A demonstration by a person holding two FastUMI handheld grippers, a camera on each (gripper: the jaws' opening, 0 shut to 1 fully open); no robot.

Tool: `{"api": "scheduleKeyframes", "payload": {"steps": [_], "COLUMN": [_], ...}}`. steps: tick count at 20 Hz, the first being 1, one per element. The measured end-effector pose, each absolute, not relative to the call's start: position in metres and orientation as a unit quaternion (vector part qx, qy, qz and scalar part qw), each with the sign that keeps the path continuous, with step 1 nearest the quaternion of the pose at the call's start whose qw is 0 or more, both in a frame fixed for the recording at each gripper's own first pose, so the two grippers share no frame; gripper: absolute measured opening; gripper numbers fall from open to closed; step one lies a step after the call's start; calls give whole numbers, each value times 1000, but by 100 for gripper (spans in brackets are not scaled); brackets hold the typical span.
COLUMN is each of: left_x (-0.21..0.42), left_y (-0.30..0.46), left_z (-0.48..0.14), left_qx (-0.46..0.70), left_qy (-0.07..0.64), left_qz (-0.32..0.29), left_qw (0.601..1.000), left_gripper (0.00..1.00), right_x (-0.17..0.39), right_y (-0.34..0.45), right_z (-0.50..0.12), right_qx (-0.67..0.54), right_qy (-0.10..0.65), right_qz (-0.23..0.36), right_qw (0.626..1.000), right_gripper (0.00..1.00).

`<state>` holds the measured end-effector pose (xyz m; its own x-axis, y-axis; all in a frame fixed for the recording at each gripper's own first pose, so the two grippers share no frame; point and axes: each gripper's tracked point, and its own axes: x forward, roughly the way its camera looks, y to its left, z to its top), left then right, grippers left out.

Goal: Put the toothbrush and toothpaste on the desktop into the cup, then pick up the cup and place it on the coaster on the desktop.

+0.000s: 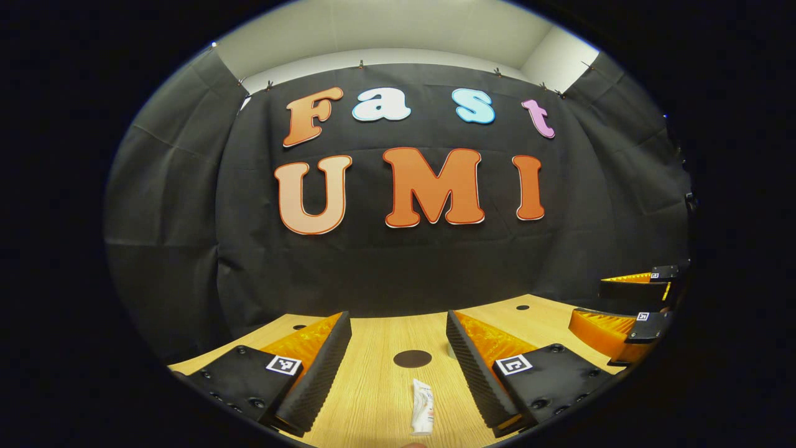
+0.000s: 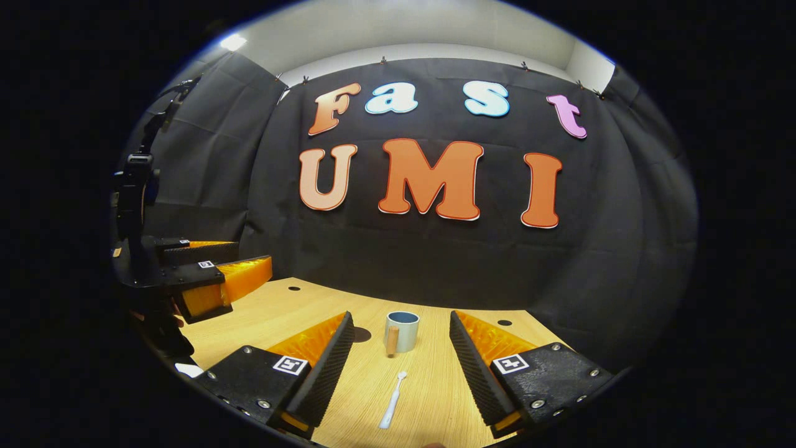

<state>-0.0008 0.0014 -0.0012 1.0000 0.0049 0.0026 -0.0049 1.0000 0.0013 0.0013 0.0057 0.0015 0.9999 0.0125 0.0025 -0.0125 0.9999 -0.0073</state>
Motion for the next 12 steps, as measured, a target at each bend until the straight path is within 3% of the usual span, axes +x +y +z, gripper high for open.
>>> {"api": "scheduleKeyframes", "payload": {"steps": [12], "left_x": [9], "left_y": [-19], "left_z": [-37], "left_qx": [-3], "left_qy": [61], "left_qz": [-31], "left_qw": [998], "left_gripper": [98], "right_x": [8], "right_y": [6], "right_z": [-27], "right_qx": [0], "right_qy": [48], "right_qz": [12], "right_qw": [999], "right_gripper": [93]}}
